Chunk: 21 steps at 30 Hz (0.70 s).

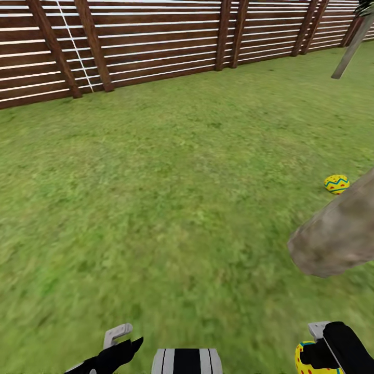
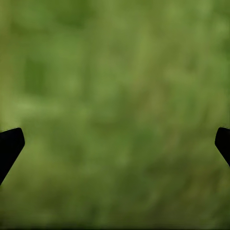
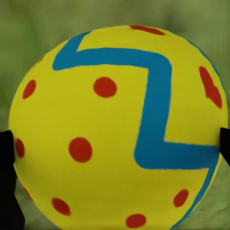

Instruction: Take the three Easter eggs out of the wicker basket on the lawn in the garden, then place them on the lawn next to a single tree (choose any tree) so that all three eggs are next to the same tree and none are left in the basket.

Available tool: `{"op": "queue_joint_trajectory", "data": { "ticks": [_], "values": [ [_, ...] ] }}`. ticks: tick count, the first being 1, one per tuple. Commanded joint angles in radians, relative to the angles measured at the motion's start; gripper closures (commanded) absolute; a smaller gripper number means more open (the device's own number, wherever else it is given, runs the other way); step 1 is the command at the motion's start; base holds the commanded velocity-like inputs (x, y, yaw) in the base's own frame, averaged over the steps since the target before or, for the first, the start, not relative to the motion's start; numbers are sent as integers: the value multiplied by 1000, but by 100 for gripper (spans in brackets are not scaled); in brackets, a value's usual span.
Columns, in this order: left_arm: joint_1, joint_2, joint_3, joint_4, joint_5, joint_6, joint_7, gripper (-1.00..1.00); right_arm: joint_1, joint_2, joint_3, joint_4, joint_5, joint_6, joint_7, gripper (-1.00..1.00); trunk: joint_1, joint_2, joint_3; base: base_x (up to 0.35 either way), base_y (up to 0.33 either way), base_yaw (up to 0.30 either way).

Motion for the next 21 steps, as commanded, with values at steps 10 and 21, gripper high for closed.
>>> {"op": "queue_joint_trajectory", "data": {
  "ticks": [10, 21],
  "values": [
    [0, -1, 3, -1, 7, 9, -5, -100, 0, 2, 0, -1, 12, 2, 10, 100, 4, -3, -39, 0, 0, 0],
    [0, -1, 3, -1, 6, 9, -5, -100, 0, 1, -1, -1, 13, 2, 10, 100, 9, -5, -82, 0, 0, 0]
  ]
}}
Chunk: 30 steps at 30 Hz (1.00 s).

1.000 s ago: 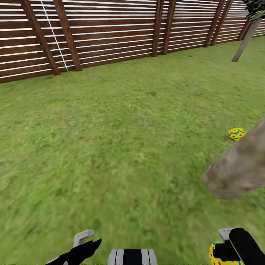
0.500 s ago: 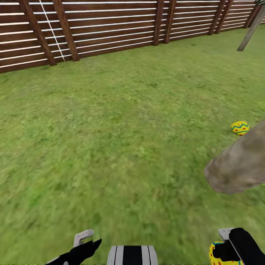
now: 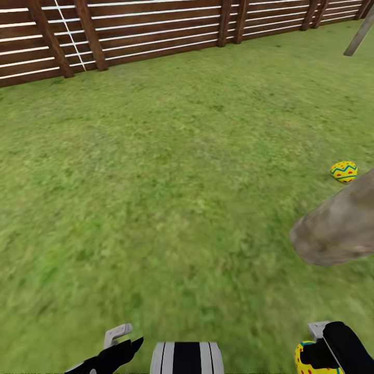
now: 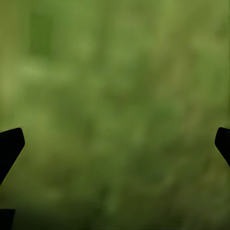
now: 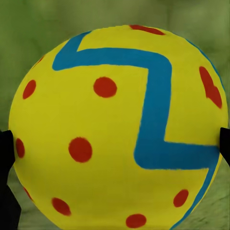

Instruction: Take the three Easter eggs out of the wicker basket on the lawn in the garden, then place them on the lawn next to a single tree (choose any tree) so that all three eggs are next to the same tree and none are left in the basket.

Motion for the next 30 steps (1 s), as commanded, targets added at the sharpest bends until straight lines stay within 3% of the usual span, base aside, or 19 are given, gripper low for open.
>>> {"op": "queue_joint_trajectory", "data": {
  "ticks": [1, 22, 23, 30],
  "values": [
    [0, -1, 4, -1, 7, 9, -4, -100, 0, 0, -1, -1, 10, 3, 10, 100, 0, -1, -5, 0, 0, 0],
    [0, -1, 2, -1, 6, 8, -6, -100, 0, 0, -1, -1, 11, 1, 10, 100, 9, -5, -78, 0, 0, 0],
    [0, -1, 1, -1, 7, 7, -7, -100, 0, 0, -2, -1, 10, 1, 10, -100, 9, -5, -78, 0, 0, 0],
    [0, -1, 3, -1, 8, 7, -8, -100, 0, -1, -3, 0, 8, 2, 10, -100, 9, -5, -78, 0, 0, 0]
  ]
}}
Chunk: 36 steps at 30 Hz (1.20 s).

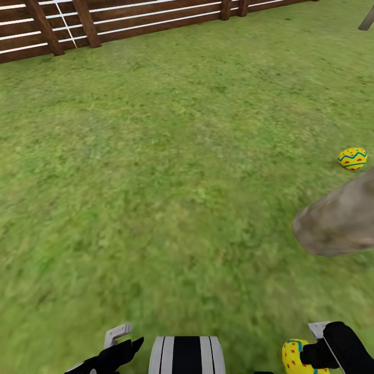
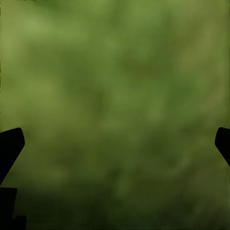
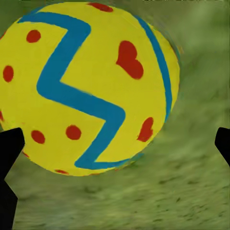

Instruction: Take the three Easter eggs out of the wicker basket on the lawn in the garden, then place them on the lawn next to a single tree (choose any tree) so that all three eggs are next to the same tree and none are left in the basket.

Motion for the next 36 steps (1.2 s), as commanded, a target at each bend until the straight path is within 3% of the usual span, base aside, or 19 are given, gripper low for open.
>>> {"op": "queue_joint_trajectory", "data": {
  "ticks": [1, 15, 36],
  "values": [
    [0, -1, 4, -1, 7, 9, -4, -100, 0, 0, -1, -1, 11, 2, 10, -100, 0, 0, -1, 0, 0, 0],
    [0, 0, 0, -1, 2, 9, -4, -100, 0, 0, 0, 0, 11, 0, 10, -100, -6, 3, 46, -5, 0, 0],
    [0, -2, 0, 22, 2, 9, -2, -100, 0, 0, -1, 1, 11, -1, 8, -100, -15, 7, 127, -335, 0, 0]
  ]
}}
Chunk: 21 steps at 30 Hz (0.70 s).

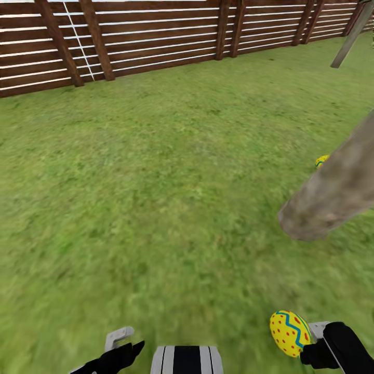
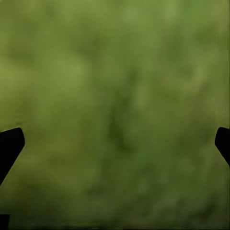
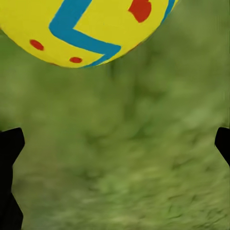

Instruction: Take the three Easter eggs out of the wicker basket on the lawn in the garden, then place them on the lawn next to a single tree (choose any tree) so that all three eggs are next to the same tree and none are left in the basket.

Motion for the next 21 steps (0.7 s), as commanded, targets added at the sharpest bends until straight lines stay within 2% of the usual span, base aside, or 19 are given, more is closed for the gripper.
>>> {"op": "queue_joint_trajectory", "data": {
  "ticks": [1, 11, 21],
  "values": [
    [0, -2, 4, 0, 6, 9, -4, -100, 0, 0, -2, -1, 10, 3, 10, -100, -1, 0, 3, -345, 0, 0],
    [0, -3, 3, 0, 5, 9, -4, -100, 0, 0, -2, -1, 10, 3, 10, -100, -6, 2, 42, -345, 8, 0],
    [0, -2, 4, -1, 6, 9, -5, -100, 0, -5, -4, -1, 10, 3, 11, -100, -10, 5, 81, -338, 95, 0]
  ]
}}
